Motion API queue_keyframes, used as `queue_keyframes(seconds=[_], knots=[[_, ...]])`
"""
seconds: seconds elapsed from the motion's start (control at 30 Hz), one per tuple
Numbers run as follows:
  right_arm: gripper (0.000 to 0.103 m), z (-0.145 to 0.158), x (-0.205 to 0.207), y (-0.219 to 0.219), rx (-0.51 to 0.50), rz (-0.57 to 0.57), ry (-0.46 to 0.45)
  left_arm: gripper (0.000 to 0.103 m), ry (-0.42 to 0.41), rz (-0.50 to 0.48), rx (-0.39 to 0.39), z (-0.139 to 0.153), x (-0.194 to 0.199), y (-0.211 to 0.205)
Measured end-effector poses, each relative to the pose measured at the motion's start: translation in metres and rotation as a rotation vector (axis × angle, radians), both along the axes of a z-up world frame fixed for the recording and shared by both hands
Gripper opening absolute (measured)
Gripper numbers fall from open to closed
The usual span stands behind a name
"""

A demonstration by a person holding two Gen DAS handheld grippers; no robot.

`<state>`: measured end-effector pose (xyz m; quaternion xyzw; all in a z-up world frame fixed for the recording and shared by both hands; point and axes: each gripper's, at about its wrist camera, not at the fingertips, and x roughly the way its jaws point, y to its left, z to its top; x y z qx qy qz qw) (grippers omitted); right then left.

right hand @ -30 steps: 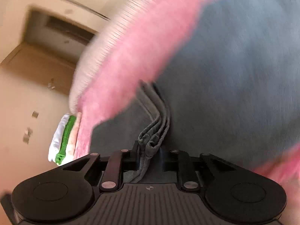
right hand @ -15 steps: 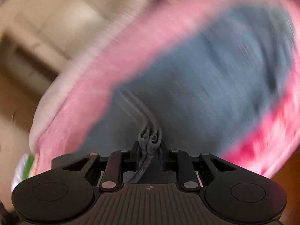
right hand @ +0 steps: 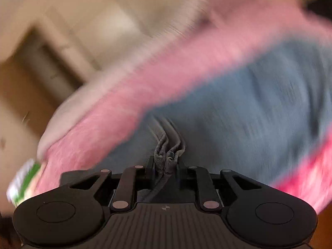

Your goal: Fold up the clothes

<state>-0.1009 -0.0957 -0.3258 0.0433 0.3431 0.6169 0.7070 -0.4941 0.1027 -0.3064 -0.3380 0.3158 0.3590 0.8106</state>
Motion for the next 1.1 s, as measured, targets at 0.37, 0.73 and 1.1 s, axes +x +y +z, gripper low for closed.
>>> queue_keyframes(seconds=[0.37,0.73,1.1], knots=[[0.016,-0.058,0.086,-0.036,-0.148,-0.248,0.182,0.014,-0.010,-0.105,-0.022,-0.013,0.061,-0.005],[0.016,0.014,0.088,-0.039,0.048,-0.150,-0.093,0.014,-0.045,-0.041,-0.009,-0.001,0.066,-0.001],[0.017,-0.019,0.141,-0.054,-0.052,-0.328,-0.016,0.014,-0.015,-0.096,-0.032,-0.018,0.103,-0.006]])
